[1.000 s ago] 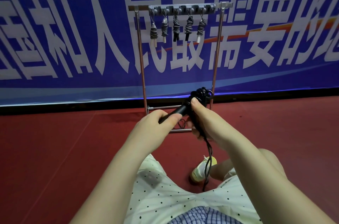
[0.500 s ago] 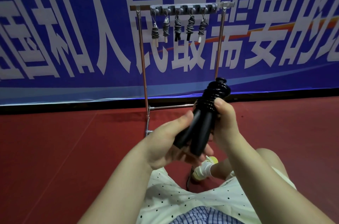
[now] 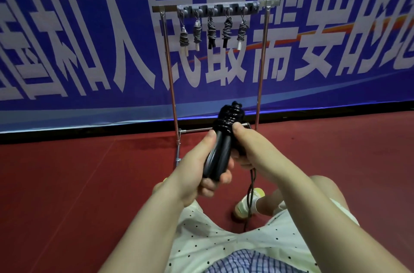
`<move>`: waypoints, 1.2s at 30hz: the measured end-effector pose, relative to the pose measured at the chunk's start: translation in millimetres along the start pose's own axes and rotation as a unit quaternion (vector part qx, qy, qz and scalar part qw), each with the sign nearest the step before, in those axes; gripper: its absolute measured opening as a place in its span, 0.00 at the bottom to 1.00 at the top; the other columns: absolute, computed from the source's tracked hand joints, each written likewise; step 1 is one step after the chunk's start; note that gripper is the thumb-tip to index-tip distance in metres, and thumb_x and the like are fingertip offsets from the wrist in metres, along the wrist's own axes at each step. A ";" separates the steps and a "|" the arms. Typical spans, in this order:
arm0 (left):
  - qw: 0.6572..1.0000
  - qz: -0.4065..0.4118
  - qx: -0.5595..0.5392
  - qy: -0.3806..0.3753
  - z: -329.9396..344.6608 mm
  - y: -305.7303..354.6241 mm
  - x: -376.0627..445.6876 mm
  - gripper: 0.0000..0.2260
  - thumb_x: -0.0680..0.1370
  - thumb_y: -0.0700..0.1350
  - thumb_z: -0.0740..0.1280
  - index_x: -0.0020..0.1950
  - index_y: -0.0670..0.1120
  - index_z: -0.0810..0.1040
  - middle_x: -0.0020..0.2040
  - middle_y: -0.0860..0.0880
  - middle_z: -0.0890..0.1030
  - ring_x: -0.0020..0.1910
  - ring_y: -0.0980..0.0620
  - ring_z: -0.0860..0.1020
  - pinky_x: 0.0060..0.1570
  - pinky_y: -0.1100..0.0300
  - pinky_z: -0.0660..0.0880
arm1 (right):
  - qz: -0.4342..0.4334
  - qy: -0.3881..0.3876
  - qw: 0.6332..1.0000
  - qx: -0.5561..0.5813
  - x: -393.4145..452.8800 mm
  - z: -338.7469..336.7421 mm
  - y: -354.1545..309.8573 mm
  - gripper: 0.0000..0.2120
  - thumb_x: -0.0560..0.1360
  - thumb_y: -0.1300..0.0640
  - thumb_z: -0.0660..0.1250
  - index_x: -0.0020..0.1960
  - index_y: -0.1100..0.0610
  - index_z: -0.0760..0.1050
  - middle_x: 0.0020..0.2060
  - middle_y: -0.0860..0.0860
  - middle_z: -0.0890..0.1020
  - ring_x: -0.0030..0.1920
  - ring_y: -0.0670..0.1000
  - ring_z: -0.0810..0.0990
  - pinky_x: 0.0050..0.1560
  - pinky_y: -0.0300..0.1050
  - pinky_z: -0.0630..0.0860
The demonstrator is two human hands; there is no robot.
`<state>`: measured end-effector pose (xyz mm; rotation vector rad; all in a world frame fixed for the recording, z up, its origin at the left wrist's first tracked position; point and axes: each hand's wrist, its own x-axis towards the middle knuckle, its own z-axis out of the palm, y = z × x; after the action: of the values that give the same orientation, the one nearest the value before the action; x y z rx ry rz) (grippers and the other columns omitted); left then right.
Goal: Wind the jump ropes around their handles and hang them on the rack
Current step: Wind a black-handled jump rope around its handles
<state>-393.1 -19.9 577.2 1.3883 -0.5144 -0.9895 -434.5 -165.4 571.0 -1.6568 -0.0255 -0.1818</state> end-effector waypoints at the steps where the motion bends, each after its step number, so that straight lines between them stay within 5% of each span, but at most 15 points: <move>1: 0.998 0.009 0.046 0.035 -1.5 0.0 0.0 0.32 0.63 0.72 0.52 0.40 0.44 0.75 0.26 0.48 0.72 0.18 0.57 0.58 0.21 0.67 0.54 | 0.002 0.000 1.000 -0.021 -0.8 0.2 -1.8 0.28 0.82 0.42 0.48 0.29 0.51 0.71 0.25 0.49 0.65 0.22 0.44 0.57 0.25 0.38 0.52; 5: 0.992 0.021 0.099 0.079 1.4 2.6 -1.9 0.30 0.69 0.70 0.51 0.40 0.44 0.75 0.28 0.47 0.74 0.18 0.57 0.59 0.21 0.67 0.55 | -0.005 0.052 0.994 -0.096 -1.3 4.0 -6.0 0.27 0.83 0.48 0.46 0.29 0.53 0.68 0.18 0.44 0.65 0.19 0.41 0.61 0.24 0.33 0.56; 13: 0.964 0.045 0.211 0.158 5.2 9.2 -0.2 0.26 0.79 0.62 0.49 0.39 0.45 0.77 0.27 0.50 0.77 0.19 0.58 0.66 0.27 0.62 0.62 | -0.018 0.116 0.965 -0.234 0.9 5.7 -2.2 0.30 0.81 0.42 0.46 0.34 0.65 0.66 0.20 0.45 0.63 0.22 0.45 0.61 0.30 0.43 0.56; 15: 0.932 0.054 0.300 0.197 -0.7 9.5 1.1 0.27 0.78 0.64 0.50 0.35 0.47 0.76 0.27 0.53 0.77 0.23 0.59 0.70 0.33 0.58 0.65 | -0.010 0.111 0.966 -0.233 0.7 5.6 -1.2 0.33 0.81 0.41 0.45 0.38 0.68 0.70 0.21 0.46 0.65 0.23 0.44 0.62 0.31 0.43 0.57; 18: 0.874 0.060 0.403 0.264 -9.0 9.0 1.5 0.27 0.68 0.72 0.55 0.33 0.48 0.73 0.30 0.54 0.77 0.33 0.52 0.76 0.42 0.52 0.73 | 0.025 0.122 0.969 -0.212 -0.8 5.1 -0.7 0.34 0.79 0.37 0.44 0.31 0.61 0.70 0.19 0.46 0.67 0.21 0.43 0.62 0.32 0.43 0.59; 22: 0.875 0.052 0.390 0.282 -1.9 7.3 -1.5 0.21 0.62 0.69 0.65 0.41 0.53 0.73 0.37 0.55 0.77 0.39 0.52 0.78 0.44 0.51 0.77 | 0.042 0.163 0.968 -0.188 -1.4 6.5 -7.8 0.36 0.75 0.30 0.50 0.31 0.63 0.68 0.20 0.46 0.68 0.22 0.45 0.64 0.33 0.44 0.61; 26: 0.902 0.112 0.344 0.238 2.2 14.2 -3.6 0.15 0.67 0.61 0.71 0.45 0.55 0.73 0.35 0.56 0.77 0.31 0.54 0.77 0.38 0.54 0.76 | -0.014 0.198 0.974 -0.107 0.1 4.4 -15.6 0.37 0.61 0.28 0.54 0.36 0.66 0.67 0.27 0.55 0.66 0.29 0.52 0.65 0.35 0.51 0.62; 29: 0.954 0.148 0.212 0.151 6.6 29.4 -10.3 0.14 0.70 0.55 0.73 0.45 0.48 0.75 0.29 0.55 0.76 0.26 0.56 0.75 0.31 0.59 0.74 | -0.047 0.180 0.981 0.055 -3.9 1.2 -24.2 0.27 0.57 0.32 0.57 0.33 0.58 0.66 0.20 0.47 0.62 0.21 0.45 0.57 0.24 0.39 0.56; 33: 0.978 0.138 0.117 0.102 12.8 30.0 -14.0 0.23 0.68 0.64 0.65 0.42 0.43 0.76 0.27 0.51 0.77 0.25 0.52 0.76 0.31 0.59 0.76 | -0.071 0.162 0.971 0.161 -5.2 5.2 -29.4 0.23 0.54 0.33 0.60 0.30 0.54 0.69 0.22 0.48 0.66 0.23 0.47 0.61 0.25 0.36 0.56; 36: 0.987 0.024 -0.102 -0.124 8.8 16.6 -13.6 0.36 0.69 0.71 0.55 0.46 0.38 0.80 0.31 0.44 0.80 0.27 0.48 0.79 0.35 0.56 0.77 | -0.108 0.149 0.967 0.178 1.5 13.4 -29.8 0.24 0.45 0.30 0.71 0.26 0.49 0.76 0.24 0.48 0.70 0.27 0.49 0.64 0.29 0.40 0.57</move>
<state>-402.9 -15.5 597.8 1.0723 -0.6096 -1.1488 -435.4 -149.3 599.5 -1.2529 -0.0100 -0.5608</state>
